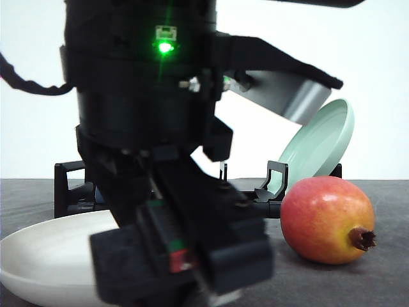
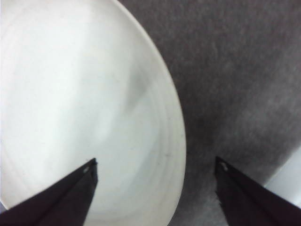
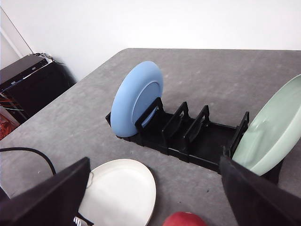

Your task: Place pomegranate in white plate

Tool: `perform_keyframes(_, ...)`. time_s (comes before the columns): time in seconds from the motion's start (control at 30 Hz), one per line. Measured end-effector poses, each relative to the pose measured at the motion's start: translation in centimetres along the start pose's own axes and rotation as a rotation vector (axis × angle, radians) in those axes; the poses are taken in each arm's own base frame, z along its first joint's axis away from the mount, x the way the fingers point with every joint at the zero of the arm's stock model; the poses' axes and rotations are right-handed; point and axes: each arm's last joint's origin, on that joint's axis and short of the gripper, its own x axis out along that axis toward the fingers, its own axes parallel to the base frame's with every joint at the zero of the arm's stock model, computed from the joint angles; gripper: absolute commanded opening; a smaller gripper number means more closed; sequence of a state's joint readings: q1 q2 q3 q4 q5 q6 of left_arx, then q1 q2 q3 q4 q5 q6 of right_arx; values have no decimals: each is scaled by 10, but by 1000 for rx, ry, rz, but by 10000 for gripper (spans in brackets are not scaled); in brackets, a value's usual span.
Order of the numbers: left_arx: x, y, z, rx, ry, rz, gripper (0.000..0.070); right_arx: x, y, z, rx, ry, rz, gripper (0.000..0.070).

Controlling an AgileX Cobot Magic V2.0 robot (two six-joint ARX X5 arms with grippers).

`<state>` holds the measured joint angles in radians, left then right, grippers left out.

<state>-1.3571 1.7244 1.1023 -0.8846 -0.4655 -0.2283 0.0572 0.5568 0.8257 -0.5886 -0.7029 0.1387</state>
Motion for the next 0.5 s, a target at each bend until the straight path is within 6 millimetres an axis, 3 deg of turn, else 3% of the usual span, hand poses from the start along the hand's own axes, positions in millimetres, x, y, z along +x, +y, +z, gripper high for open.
perform_keyframes(0.1, -10, 5, 0, -48, -44, -11, 518, 2, 0, -1, 7, 17, 12, 555)
perform_keyframes(0.23, -40, 22, -6, -148, -147, -40, 520, 10, 1, -5, 32, 86, 57, 556)
perform_keyframes(0.5, -106, 61, -38, -386, -391, -133, 521, 49, -10, -17, 132, 319, 95, 579)
